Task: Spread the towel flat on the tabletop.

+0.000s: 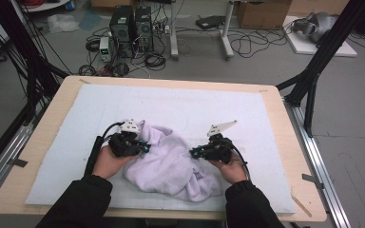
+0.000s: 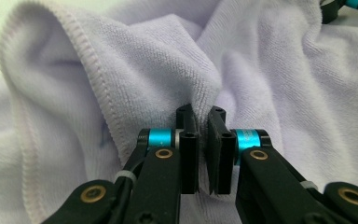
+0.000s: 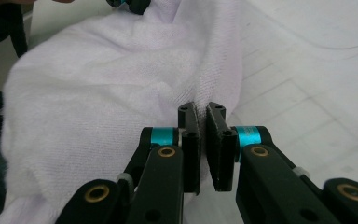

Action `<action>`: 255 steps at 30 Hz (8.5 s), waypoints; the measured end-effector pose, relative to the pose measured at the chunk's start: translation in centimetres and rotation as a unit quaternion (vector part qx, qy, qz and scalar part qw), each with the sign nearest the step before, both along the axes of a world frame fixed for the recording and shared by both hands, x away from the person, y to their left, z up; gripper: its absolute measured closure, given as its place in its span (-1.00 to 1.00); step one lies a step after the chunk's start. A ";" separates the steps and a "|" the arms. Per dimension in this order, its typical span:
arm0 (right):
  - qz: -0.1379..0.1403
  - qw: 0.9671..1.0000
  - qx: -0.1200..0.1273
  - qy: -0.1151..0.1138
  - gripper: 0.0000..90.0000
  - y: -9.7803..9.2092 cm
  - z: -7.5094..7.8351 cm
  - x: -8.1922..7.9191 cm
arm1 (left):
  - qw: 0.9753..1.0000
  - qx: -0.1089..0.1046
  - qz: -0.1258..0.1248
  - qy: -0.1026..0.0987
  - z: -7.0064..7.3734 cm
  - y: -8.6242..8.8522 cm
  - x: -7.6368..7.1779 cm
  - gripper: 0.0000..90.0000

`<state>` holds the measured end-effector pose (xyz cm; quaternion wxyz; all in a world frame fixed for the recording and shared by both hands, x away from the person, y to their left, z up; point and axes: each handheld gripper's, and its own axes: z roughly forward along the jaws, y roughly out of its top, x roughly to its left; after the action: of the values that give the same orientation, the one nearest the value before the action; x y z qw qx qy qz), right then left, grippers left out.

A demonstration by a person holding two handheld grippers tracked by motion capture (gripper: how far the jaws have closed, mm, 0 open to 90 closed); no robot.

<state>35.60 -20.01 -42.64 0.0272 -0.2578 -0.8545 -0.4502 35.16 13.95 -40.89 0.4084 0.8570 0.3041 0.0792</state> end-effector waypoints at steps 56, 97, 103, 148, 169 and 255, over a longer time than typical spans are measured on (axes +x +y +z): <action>-0.036 0.998 0.044 0.023 0.25 -1.9 -0.7 -0.5 | 1.000 0.016 -0.019 0.001 1.8 -1.8 -0.3 0.36; 0.079 0.997 0.016 0.017 0.71 -1.4 0.2 -9.3 | 0.999 -0.029 -0.011 0.019 -1.0 5.3 -8.8 0.90; 0.034 0.998 0.051 -0.032 0.36 -3.1 3.2 -8.2 | 0.999 -0.054 0.001 -0.008 1.2 5.9 -8.1 0.20; 0.013 0.999 0.042 -0.018 0.47 -3.8 3.1 -7.5 | 0.999 -0.033 -0.001 -0.010 1.3 5.8 -7.6 0.31; -0.008 1.000 0.013 0.002 0.88 -3.5 1.1 -4.1 | 1.000 0.012 0.005 0.024 -1.2 3.4 -3.2 0.94; -0.035 0.998 -0.043 0.029 0.91 -4.1 -1.2 -2.3 | 0.997 0.035 0.063 0.019 -2.0 4.7 -1.0 0.86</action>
<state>33.26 -24.13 -43.80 0.0252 -0.3013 -0.8623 -0.4062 34.11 18.70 -42.93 0.3663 0.8511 0.3629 0.0989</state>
